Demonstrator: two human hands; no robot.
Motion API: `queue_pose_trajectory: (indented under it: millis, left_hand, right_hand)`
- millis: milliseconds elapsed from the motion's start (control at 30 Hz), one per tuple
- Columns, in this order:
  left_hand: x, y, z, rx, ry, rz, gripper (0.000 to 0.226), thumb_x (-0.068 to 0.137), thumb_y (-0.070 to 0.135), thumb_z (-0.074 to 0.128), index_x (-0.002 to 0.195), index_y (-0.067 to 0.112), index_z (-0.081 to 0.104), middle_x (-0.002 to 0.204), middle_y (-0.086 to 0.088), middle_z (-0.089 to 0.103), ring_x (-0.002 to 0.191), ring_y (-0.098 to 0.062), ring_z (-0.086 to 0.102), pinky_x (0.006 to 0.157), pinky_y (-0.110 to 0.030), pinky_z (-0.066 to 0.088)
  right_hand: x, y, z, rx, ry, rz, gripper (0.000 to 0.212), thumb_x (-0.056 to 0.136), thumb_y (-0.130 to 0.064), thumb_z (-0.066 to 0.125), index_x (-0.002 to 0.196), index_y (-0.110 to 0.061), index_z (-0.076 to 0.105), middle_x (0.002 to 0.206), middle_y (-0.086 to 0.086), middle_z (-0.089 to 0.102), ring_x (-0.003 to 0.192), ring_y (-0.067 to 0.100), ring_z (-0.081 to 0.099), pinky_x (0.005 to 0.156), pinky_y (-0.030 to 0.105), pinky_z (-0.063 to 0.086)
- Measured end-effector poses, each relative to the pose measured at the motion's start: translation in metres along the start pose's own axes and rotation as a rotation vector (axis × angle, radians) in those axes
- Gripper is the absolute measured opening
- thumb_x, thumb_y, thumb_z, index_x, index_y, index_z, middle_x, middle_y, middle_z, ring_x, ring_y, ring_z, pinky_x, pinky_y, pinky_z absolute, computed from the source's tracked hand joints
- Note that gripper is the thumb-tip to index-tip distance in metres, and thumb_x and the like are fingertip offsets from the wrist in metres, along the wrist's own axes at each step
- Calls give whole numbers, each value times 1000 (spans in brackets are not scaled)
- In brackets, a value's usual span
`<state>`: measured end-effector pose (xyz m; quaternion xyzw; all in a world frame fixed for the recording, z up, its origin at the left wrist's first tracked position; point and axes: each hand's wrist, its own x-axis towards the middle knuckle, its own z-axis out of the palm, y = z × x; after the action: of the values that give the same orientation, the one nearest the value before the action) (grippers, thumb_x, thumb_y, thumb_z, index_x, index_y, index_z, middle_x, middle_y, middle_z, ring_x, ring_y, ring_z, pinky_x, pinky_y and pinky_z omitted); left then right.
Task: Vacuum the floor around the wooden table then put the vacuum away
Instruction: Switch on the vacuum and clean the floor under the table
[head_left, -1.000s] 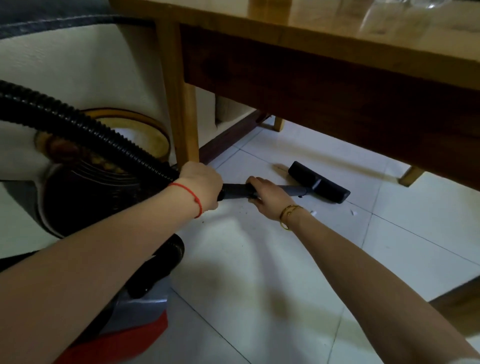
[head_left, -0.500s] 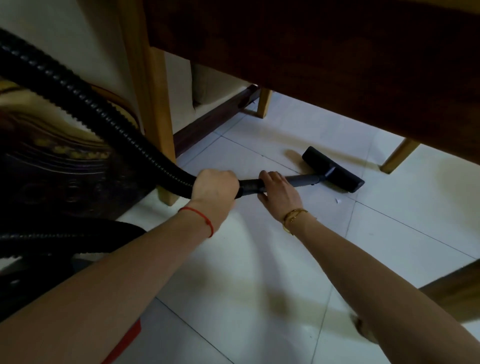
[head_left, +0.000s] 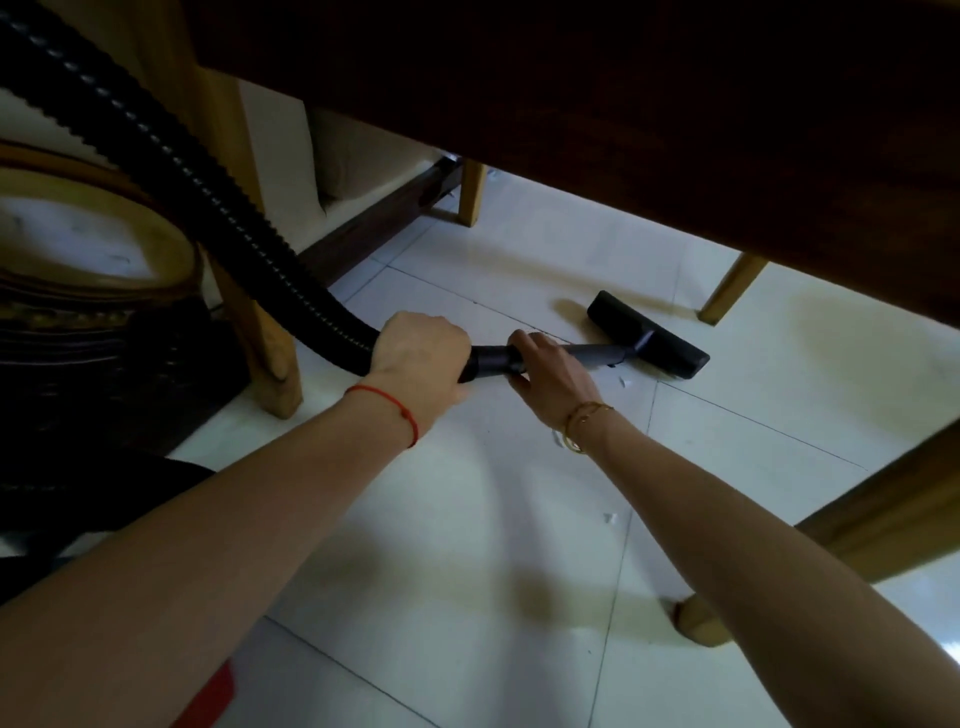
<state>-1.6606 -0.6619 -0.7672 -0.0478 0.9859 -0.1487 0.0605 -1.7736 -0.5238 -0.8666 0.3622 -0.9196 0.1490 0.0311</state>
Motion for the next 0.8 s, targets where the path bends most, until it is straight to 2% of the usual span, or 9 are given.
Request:
queue_pose_trajectory:
  millis: [100,200,267,367,500,700,800]
  left_hand:
    - [-25,-22,-6,12,-4,-38,39,89,46,57,114,17,57,99,-3,61,87,-20,61,66,-27,37]
    - [-51,-45,-9,21,-21,-106,36,88,47,56,109,18,58,83,0,50,73,-18,51,62,-27,37]
    - [-67,-58,-9,49,-28,-122,34,89,47,54,109,19,56,82,1,47,71,-17,47,59,-26,34]
    - [-88,-72,-7,92,-40,-134,35,89,46,54,111,19,54,86,1,54,70,-16,45,60,-26,33]
    - [-104,-87,-1,116,-54,-166,36,88,51,53,108,22,56,68,5,42,65,-16,48,58,-26,35]
    - [-101,-83,6,141,-31,-160,36,89,51,52,107,20,55,68,4,40,64,-17,47,56,-26,34]
    - [-87,-74,5,140,-15,-137,36,90,47,52,111,18,52,82,2,51,68,-16,45,59,-27,34]
  right_hand:
    - [-5,-32,1,-23,54,-47,25,89,-23,55,108,-10,47,104,9,58,95,28,55,72,34,43]
    - [-10,-66,5,-9,92,-90,26,88,-24,53,109,-10,48,102,8,58,93,28,53,72,34,39]
    - [-13,-86,8,-37,110,-118,26,87,-25,53,108,-10,49,100,9,58,91,30,53,73,36,40]
    - [-17,-110,14,-74,145,-147,27,85,-25,54,106,-9,51,97,9,59,87,31,53,75,38,41]
    - [-19,-133,20,-76,175,-185,25,86,-25,52,105,-9,51,93,8,59,83,30,53,76,39,42]
    - [-19,-126,24,-84,180,-182,23,88,-27,50,105,-10,50,94,7,58,84,29,53,77,37,42]
    - [-17,-108,23,-78,168,-155,24,90,-27,51,107,-11,50,97,7,59,87,29,54,76,36,43]
